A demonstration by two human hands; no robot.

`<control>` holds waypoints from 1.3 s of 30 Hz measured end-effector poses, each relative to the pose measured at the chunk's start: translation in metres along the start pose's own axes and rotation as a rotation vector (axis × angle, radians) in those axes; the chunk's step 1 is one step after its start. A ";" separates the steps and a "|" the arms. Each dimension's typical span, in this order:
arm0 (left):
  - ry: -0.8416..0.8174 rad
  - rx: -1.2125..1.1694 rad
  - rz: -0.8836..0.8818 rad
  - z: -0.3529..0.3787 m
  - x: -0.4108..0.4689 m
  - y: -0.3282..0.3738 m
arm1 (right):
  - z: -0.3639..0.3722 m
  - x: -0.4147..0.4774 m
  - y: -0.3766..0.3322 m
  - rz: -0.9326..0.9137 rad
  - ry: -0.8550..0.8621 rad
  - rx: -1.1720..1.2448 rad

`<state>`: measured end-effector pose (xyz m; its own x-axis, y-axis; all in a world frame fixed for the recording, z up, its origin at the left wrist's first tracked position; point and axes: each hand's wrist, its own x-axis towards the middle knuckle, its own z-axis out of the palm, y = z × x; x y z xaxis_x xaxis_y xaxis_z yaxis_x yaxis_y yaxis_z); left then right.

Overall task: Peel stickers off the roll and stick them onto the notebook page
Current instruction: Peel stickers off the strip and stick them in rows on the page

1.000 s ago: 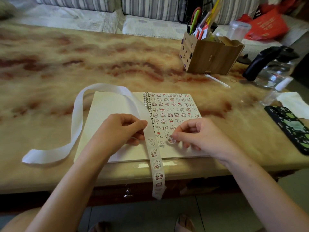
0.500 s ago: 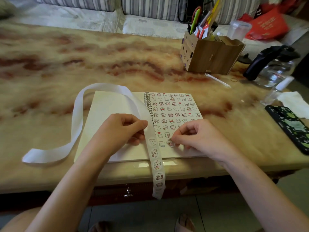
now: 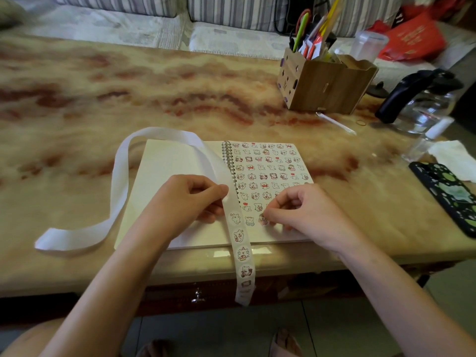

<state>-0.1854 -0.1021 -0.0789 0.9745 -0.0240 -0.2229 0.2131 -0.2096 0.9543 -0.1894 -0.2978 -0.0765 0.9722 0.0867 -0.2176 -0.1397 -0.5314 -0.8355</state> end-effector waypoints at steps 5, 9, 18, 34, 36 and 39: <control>-0.001 0.010 -0.003 0.000 0.000 0.000 | 0.002 0.001 0.002 -0.015 0.026 -0.044; 0.005 0.011 -0.005 0.000 0.001 -0.001 | 0.004 0.001 0.004 -0.030 0.039 -0.081; 0.003 0.022 -0.007 0.000 0.001 -0.001 | 0.005 0.000 0.007 -0.090 0.041 -0.170; 0.008 0.025 0.004 0.001 0.001 -0.001 | 0.004 0.013 0.017 -0.126 0.067 -0.111; 0.006 0.037 0.005 0.001 0.002 -0.002 | 0.002 0.015 0.017 -0.122 0.058 -0.100; 0.002 0.044 0.004 0.000 0.002 -0.002 | 0.000 0.015 0.017 -0.109 0.044 -0.081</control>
<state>-0.1844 -0.1016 -0.0815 0.9756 -0.0226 -0.2183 0.2057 -0.2527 0.9454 -0.1768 -0.3058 -0.0941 0.9883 0.1118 -0.1040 -0.0187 -0.5873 -0.8092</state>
